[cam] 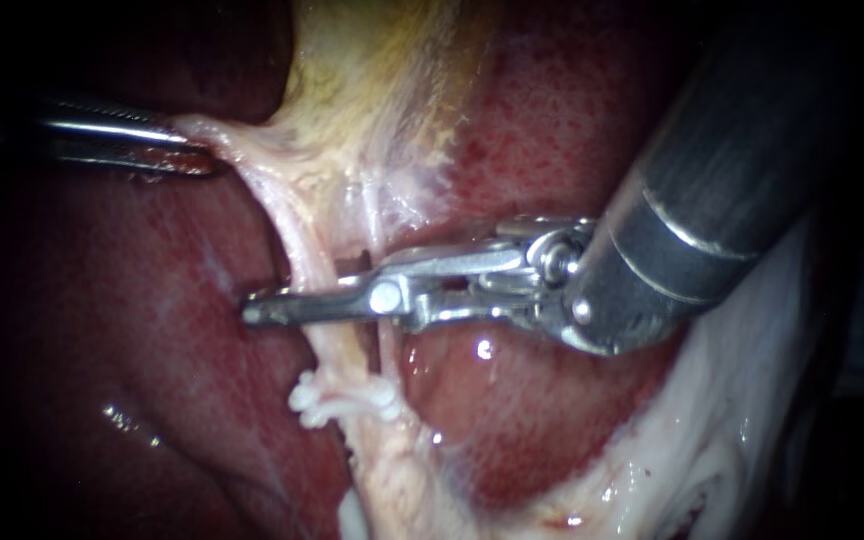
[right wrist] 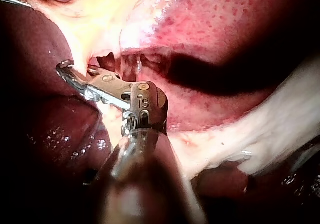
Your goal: Going back third clip left tube
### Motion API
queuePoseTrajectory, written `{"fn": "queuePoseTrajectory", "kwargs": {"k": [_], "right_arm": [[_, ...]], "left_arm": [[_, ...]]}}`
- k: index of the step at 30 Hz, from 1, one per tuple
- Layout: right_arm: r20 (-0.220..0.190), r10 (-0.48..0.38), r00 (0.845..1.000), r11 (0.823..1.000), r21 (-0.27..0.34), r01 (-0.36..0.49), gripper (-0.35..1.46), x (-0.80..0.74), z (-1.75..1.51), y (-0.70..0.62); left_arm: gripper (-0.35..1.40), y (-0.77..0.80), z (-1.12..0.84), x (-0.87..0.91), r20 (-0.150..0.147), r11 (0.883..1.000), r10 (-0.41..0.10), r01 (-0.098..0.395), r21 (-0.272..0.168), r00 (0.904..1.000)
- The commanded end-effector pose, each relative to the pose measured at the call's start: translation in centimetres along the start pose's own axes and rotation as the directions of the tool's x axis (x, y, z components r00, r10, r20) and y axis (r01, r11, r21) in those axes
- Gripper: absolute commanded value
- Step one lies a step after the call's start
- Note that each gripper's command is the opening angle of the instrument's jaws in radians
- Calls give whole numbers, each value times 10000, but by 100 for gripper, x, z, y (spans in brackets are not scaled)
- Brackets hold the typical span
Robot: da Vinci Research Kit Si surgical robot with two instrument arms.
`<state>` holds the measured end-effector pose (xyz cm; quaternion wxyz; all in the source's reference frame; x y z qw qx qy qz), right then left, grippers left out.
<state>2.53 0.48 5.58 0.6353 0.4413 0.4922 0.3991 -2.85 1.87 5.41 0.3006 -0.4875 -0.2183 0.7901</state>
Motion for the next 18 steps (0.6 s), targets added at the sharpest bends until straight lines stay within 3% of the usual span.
{"fn": "queuePoseTrajectory", "kwargs": {"k": [1, 3, 4, 13, 18], "right_arm": [[53, -478, 9988, 9988, 96, 477, 1, 0, 1, 2], [66, -972, 9952, 9952, 95, 971, 31, -2, 8, 6], [48, -1162, 9932, 9932, 56, 1162, 36, -3, 11, 9], [-2, -3002, 9539, 9531, -404, 2999, 47, -16, 5, 37], [24, -4217, 9067, 9048, -636, 4210, 49, -22, -21, 37]], "left_arm": [[-35, 0, 0, 0, 5, 10000, 0, 0, -5, 10000], [-35, 0, 0, 0, 5, 10000, 1, -1, -5, 10000], [-35, 0, 0, -1, 5, 10000, 1, -1, -5, 10000], [-35, 0, -1, -1, 7, 10000, -55, 55, -11, 10000], [-35, 0, -3, -1, 9, 10000, -53, 53, -22, 10000]]}}
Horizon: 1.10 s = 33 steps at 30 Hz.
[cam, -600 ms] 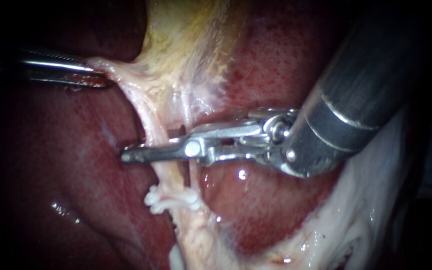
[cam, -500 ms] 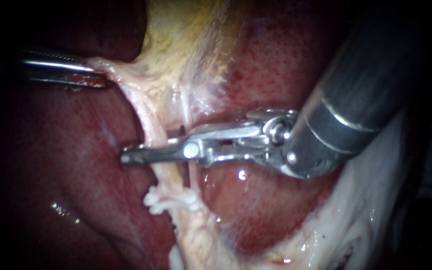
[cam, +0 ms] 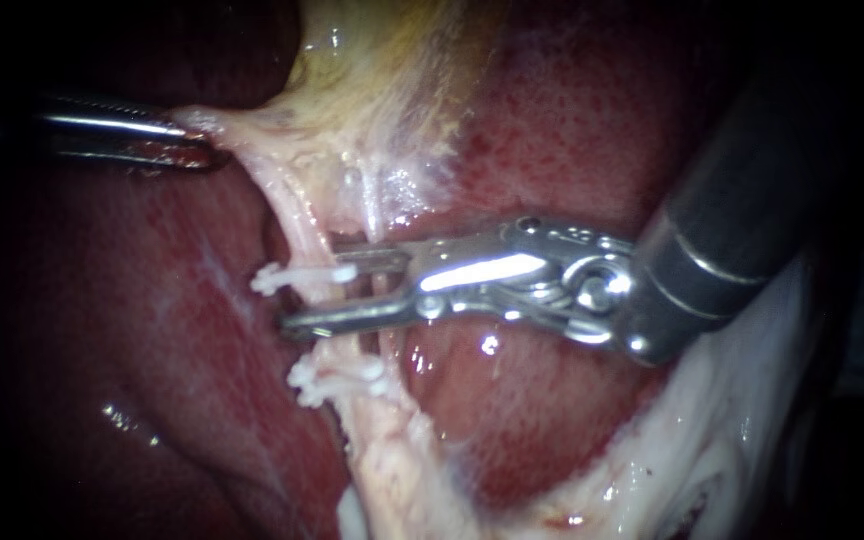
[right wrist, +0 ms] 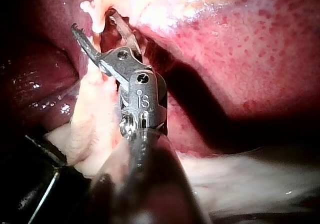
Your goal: Going back third clip left tube
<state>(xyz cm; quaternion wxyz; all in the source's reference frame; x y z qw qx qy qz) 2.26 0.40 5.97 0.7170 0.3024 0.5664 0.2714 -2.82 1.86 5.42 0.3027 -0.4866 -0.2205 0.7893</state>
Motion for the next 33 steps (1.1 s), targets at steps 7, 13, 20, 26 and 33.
{"fn": "queuePoseTrajectory", "kwargs": {"k": [7, 13, 20, 26, 33], "right_arm": [[33, -1190, 9929, 9929, -65, 1191, 50, 12, -44, -12], [279, -2570, 9660, 9664, 112, 2568, 50, 14, -87, -30], [2059, -4047, 8910, 9129, 337, 4068, 49, 12, -132, -49], [2232, -4388, 8704, 8965, 429, 4410, 49, 16, -159, -53], [2605, -4452, 8567, 8901, 243, 4552, 49, 16, -170, -52]], "left_arm": [[-35, 0, -2, 1, 0, 10000, 11, -11, -15, 10000], [-35, 0, -3, 0, 1, 10000, 13, -13, -21, 10000], [-35, 0, -3, 0, 3, 10000, -46, 46, -22, 10000], [-35, 0, -3, 0, 3, 10000, -45, 45, -22, 10000], [-35, -4, 0, -2, 1, 10000, -38, 38, -11, 10000]]}}
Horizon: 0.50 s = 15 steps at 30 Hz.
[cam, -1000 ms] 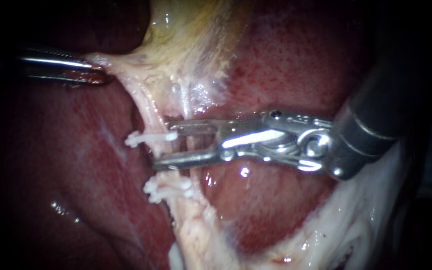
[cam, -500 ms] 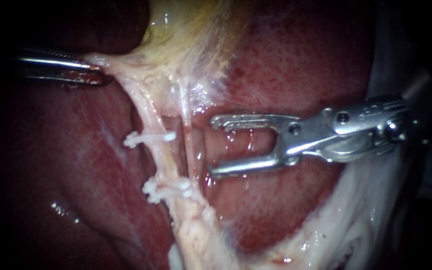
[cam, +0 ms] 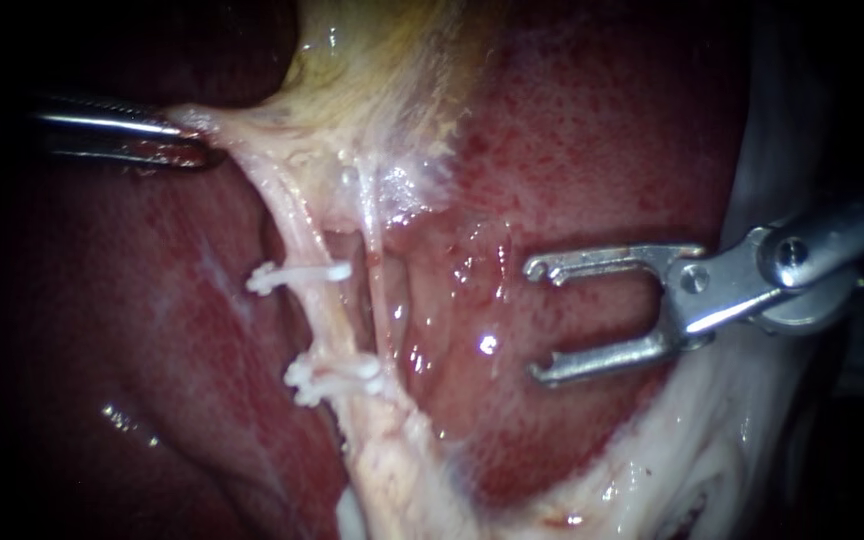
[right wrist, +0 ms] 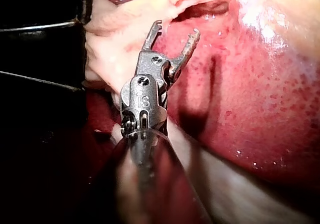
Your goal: Going back third clip left tube
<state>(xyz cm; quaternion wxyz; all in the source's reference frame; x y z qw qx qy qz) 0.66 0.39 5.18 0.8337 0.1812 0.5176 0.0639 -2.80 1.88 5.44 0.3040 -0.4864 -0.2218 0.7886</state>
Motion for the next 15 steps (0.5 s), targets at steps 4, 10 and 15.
{"fn": "queuePoseTrajectory", "kwargs": {"k": [4, 10, 15], "right_arm": [[64, 82, 9999, 9997, -240, -81, 49, -1, 0, 1], [74, 105, 9999, 9996, -276, -103, 49, -1, 0, 1], [74, 107, 9999, 9996, -278, -105, 49, -1, -1, 1]], "left_arm": [[-35, -5, 10, -9, -5, 10000, -15, 15, 59, 10000], [-35, -14, 41, -30, 133, 10000, -4, 4, 17, 9999], [-35, -20, 57, -41, 211, 10000, 2, -1, -35, 9998]]}}
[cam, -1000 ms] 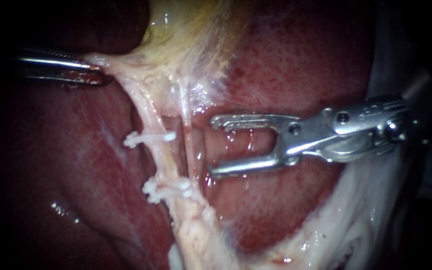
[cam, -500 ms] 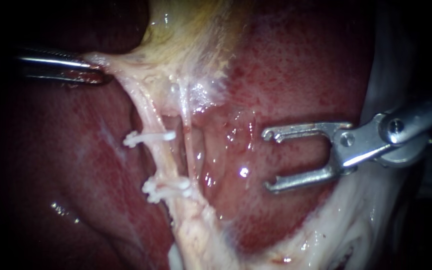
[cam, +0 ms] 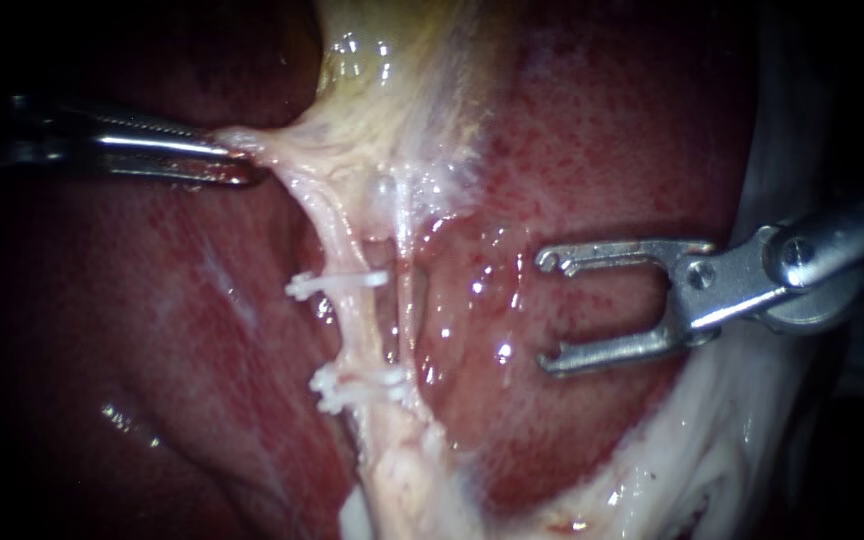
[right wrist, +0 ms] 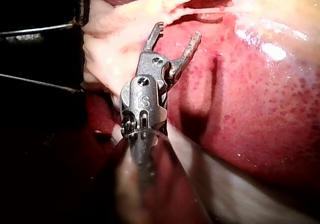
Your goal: Going back third clip left tube
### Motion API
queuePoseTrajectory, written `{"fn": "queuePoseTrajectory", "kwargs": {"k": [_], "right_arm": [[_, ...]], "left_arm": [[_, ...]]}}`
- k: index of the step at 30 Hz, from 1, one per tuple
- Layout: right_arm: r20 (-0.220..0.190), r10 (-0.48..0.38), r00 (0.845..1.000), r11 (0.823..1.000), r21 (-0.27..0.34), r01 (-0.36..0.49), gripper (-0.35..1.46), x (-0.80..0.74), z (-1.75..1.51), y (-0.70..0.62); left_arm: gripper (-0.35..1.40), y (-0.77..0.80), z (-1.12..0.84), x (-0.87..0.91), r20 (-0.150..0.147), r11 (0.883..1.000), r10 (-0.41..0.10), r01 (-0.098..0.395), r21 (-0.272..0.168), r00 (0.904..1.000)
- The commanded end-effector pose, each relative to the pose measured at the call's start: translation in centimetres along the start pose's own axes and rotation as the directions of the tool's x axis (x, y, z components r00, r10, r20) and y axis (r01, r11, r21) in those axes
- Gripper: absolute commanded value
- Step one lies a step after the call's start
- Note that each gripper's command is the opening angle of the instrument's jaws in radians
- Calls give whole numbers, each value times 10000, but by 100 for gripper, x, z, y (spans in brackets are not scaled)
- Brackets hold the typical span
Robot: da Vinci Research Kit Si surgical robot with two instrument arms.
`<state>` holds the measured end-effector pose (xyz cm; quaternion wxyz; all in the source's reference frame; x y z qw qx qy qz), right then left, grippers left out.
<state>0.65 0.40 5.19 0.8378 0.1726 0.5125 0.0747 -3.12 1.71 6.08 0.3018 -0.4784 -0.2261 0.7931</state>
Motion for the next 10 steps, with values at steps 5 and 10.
{"fn": "queuePoseTrajectory", "kwargs": {"k": [5, 10], "right_arm": [[-2, 8, 10000, 10000, -2, -8, 50, 1, -1, 0], [-41, 18, 10000, 9999, 159, -17, 49, 2, 1, 1]], "left_arm": [[-35, -1, 0, 0, 6, 10000, 15, -15, -18, 10000], [-35, -1, -1, 2, 7, 10000, 9, -9, -28, 10000]]}}
